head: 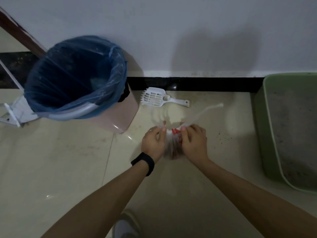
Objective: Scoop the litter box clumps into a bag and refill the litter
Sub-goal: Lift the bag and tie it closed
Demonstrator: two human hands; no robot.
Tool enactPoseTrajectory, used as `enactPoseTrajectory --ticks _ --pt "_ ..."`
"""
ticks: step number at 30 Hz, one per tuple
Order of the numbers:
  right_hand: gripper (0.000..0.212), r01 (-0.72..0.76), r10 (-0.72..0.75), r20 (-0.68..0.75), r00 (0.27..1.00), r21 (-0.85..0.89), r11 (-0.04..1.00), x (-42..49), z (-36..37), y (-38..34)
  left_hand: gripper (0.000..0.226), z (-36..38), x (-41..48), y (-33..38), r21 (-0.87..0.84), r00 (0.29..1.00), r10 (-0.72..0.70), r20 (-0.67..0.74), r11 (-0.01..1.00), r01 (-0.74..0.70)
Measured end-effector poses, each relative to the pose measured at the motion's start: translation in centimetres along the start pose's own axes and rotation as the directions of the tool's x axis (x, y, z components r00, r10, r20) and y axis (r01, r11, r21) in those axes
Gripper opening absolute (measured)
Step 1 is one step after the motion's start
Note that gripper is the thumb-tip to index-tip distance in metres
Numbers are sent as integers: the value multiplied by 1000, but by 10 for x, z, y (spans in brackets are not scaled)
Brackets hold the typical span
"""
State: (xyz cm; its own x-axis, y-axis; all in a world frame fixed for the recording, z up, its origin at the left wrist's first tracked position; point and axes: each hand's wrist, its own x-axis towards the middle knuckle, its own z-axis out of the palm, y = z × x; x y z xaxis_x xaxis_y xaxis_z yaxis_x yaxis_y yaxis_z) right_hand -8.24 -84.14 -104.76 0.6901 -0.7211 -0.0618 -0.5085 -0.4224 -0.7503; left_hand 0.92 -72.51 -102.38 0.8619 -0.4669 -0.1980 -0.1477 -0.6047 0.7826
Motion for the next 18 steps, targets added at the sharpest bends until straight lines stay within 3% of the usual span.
enactPoseTrajectory --ticks 2,4,7,9,12,15,18 --pt "25 -129 134 -12 991 213 969 6 -4 -15 30 -3 4 9 9 998 63 -6 998 -63" --pt "21 -204 212 17 977 359 911 14 -8 -25 34 -4 8 17 139 984 175 20 975 -176" --pt "17 -106 116 -9 993 356 928 21 -21 -32 34 -7 17 25 383 937 331 113 855 -349" --pt "22 -1 -3 17 1000 227 974 27 -28 -32 29 -12 24 29 494 901 398 171 757 -428" --pt "28 55 -54 255 966 1 998 35 -31 -38 22 -16 32 35 651 845 459 275 558 -515" --pt "26 -68 -17 440 898 177 982 38 -33 -48 14 -18 34 37 734 837 422 350 432 -524" --pt "52 -226 53 496 866 295 928 35 -34 -48 25 -20 36 37 762 807 428 407 327 -559"
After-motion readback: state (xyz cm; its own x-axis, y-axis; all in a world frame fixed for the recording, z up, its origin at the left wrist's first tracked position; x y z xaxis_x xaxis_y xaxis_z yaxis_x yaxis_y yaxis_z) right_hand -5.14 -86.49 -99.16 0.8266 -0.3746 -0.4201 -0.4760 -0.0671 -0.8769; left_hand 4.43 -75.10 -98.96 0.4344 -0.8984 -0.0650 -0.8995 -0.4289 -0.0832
